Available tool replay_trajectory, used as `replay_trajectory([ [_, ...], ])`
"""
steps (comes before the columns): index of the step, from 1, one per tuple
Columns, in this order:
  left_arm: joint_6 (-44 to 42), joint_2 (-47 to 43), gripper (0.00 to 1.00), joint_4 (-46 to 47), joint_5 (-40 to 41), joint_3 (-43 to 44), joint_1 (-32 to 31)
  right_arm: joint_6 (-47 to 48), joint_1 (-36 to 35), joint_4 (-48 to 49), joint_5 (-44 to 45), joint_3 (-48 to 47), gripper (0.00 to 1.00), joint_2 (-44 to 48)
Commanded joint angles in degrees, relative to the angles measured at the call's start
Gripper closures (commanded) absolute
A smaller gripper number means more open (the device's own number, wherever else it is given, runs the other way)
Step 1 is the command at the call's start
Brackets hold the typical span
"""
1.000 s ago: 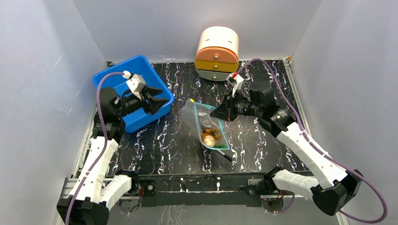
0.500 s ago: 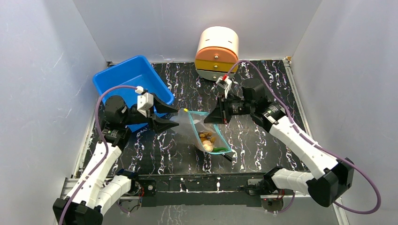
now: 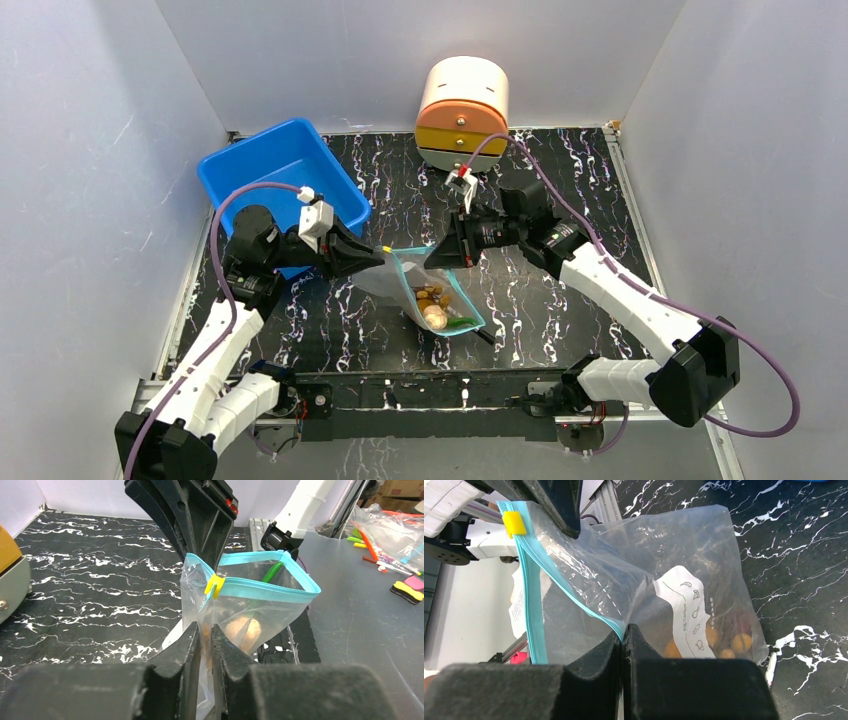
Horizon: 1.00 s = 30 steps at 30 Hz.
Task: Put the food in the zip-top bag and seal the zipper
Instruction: Zip the zipper food storage bag.
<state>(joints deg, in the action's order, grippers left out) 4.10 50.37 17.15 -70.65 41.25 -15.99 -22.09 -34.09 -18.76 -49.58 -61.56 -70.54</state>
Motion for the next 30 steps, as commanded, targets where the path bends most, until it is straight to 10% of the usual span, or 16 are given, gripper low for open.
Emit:
replay_trajectory([
  [1, -1.06, 0.03, 0.93, 1.51, -3.13, 0.77, -0.72, -1.33, -0.41, 5.21, -1.79, 1.24, 1.00, 1.19],
  [6, -0.72, -0.17, 1.00, 1.24, -3.26, 0.82, -0.85, -0.99, -0.86, 4.31, -1.56, 1.01, 1.00, 1.27],
  [9, -0.57, -0.77, 0.67, 1.22, -2.98, 0.64, -0.94, -0.94, -1.15, 4.51, -1.92, 0.69, 1.00, 1.16],
  [11, -0.55, -1.30, 0.62, 1.26, -2.50, 0.27, -0.89, -1.09, -1.43, 4.88, -2.30, 0.66, 1.00, 0.97],
  [16, -0.92, -1.10, 1.00, -0.64, -2.67, 1.16, -0.90, -1.43, -1.74, 5.09, -0.70, 0.56, 1.00, 0.68],
  [30, -0.96, -2.06, 1.00, -13.22, 9.75, 4.52, -0.90, -1.81, -2.39, 1.58, 19.20, -5.66, 0.59, 6.41],
])
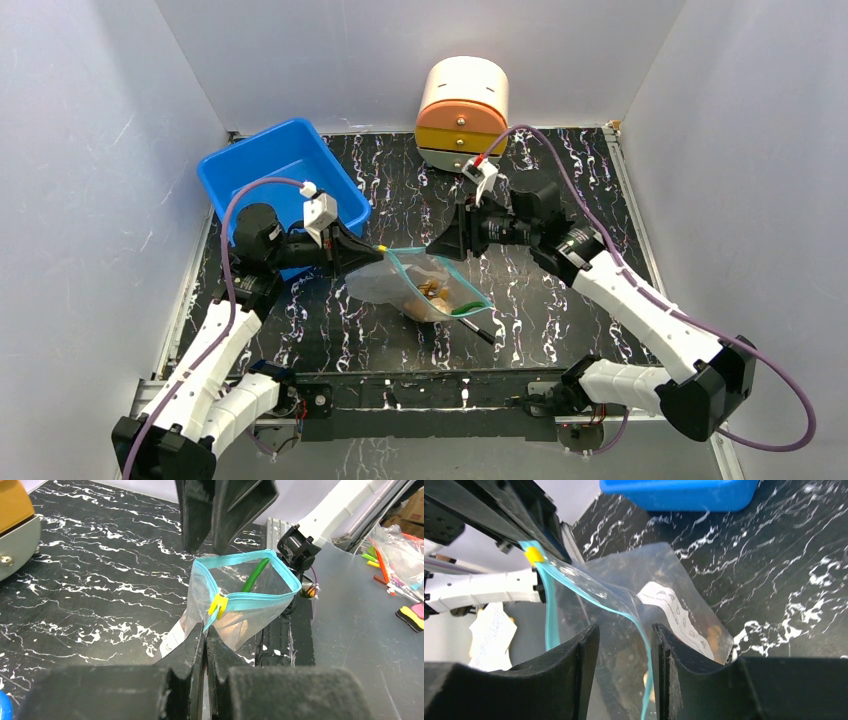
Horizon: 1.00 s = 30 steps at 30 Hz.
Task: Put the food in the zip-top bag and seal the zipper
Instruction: Zip the zipper food storage bag.
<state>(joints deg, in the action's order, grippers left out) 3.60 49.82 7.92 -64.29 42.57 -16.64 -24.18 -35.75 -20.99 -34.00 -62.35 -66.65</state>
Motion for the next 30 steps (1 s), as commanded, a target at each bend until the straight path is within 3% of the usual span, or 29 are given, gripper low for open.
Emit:
replay_trajectory([
  [1, -0.19, -1.57, 1.00, -4.43, 3.73, 3.42, -0.28, 0.81, -1.16, 4.52, 3.33, -5.43, 0.59, 2.62],
  [6, 2.46, -1.95, 1.00, -4.99, 3.78, 3.97, -0.23, 6.74, -5.60, 12.44, 3.56, -3.98, 0.60, 3.22],
  [10, 9.68, -3.23, 1.00, 4.38, 2.47, 0.01, -0.27, 13.65, -11.62, 16.38, 6.55, -4.79, 0.59, 1.23],
  [14, 10.75, -5.84, 1.00, 8.18, 2.69, -2.48, -0.23, 18.53, -15.91, 19.14, 10.65, -5.98, 0.59, -1.04],
  [19, 8.84, -5.88, 1.00, 5.53, 2.15, -1.82, -0.23, 22.58, -17.18, 22.65, 8.21, -6.26, 0.58, -2.73],
  [28, 7.32, -6.95, 1.00, 6.27, 1.32, -2.21, -0.23, 26.06, -18.28, 23.89, 7.39, -5.53, 0.66, -4.76],
  [30, 7.85, -7.10, 1.00, 6.85, 1.33, -2.49, -0.24, 26.02, -18.42, 23.94, 6.40, -5.75, 0.71, -5.26],
])
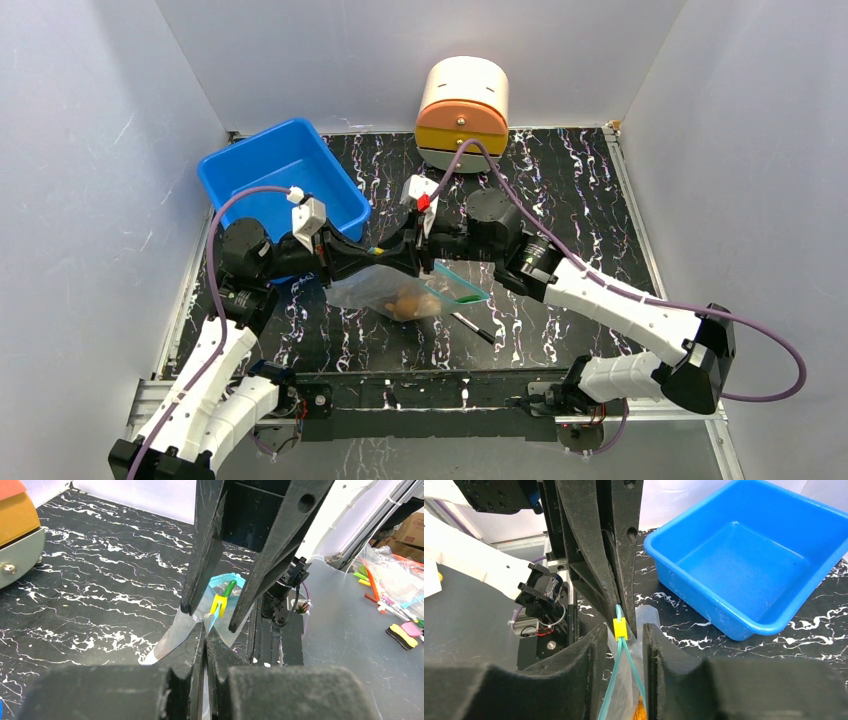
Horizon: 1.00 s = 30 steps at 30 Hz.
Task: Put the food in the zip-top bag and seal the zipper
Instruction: Zip the zipper food storage bag.
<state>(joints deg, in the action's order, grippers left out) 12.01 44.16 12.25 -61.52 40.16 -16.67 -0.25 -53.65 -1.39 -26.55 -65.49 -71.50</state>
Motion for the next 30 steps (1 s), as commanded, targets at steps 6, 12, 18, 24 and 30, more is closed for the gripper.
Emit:
replay_trajectory([
  [6, 1.62, -2.31, 1.00, 4.43, -1.12, -0.69, -0.28, 1.44, -0.84, 6.20, -2.97, -1.28, 1.00, -0.52],
  [12, 7.05, -6.95, 1.00, 16.05, -0.68, -5.25, -0.28, 1.50, -0.84, 5.55, -0.46, 2.34, 1.00, 1.53],
  [18, 4.74, -6.64, 1.00, 12.14, -2.73, -3.15, -0.29, 1.22, -0.80, 1.74, -1.04, 3.48, 1.00, 2.63],
  [24, 6.70, -7.27, 1.00, 15.33, -1.79, -3.26, -0.22, 1.90, -0.79, -0.55, 1.16, 4.19, 1.00, 4.40],
  [30, 9.45, -8.74, 1.00, 18.53, -0.45, -4.36, -0.25, 2.07, -0.81, -4.52, 1.81, 3.34, 1.00, 5.01],
])
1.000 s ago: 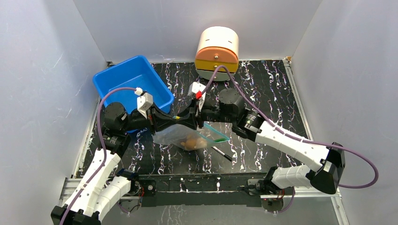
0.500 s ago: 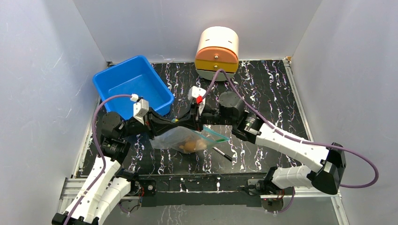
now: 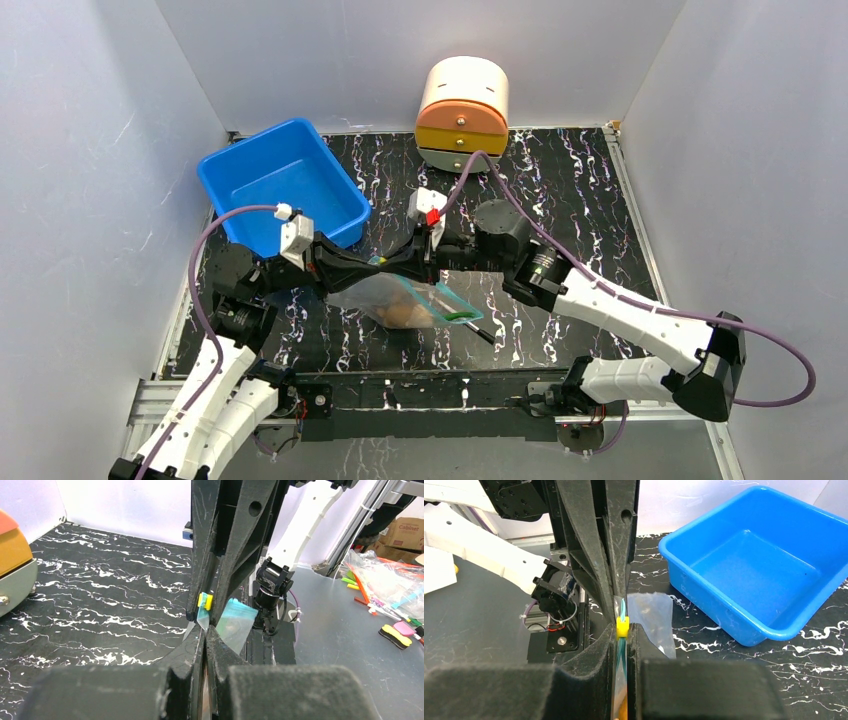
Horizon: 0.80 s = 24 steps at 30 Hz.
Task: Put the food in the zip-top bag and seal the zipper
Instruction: Zip the zipper food storage bag.
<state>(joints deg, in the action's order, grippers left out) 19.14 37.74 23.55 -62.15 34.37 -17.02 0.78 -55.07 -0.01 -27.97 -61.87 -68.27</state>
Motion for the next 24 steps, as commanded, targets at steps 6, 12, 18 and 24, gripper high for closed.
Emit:
replay_trajectory([
  [6, 2.50, -1.59, 1.00, 8.32, 0.85, 2.00, 0.07, -0.84, 0.66, -5.82, 3.65, 0.66, 1.00, 2.38],
  [12, 0.55, -2.39, 1.00, 5.97, 2.72, 2.09, 0.07, -2.18, 0.60, -6.49, 3.97, 1.18, 1.00, 2.07],
  [18, -1.54, -2.55, 1.00, 2.33, 7.95, 2.82, 0.10, -5.69, 0.67, -6.96, 4.42, 3.32, 1.00, 2.21],
  [24, -1.43, -2.94, 1.00, 2.44, 10.65, 1.97, 0.12, -6.96, 0.66, -7.72, 6.04, 6.14, 1.00, 5.67],
])
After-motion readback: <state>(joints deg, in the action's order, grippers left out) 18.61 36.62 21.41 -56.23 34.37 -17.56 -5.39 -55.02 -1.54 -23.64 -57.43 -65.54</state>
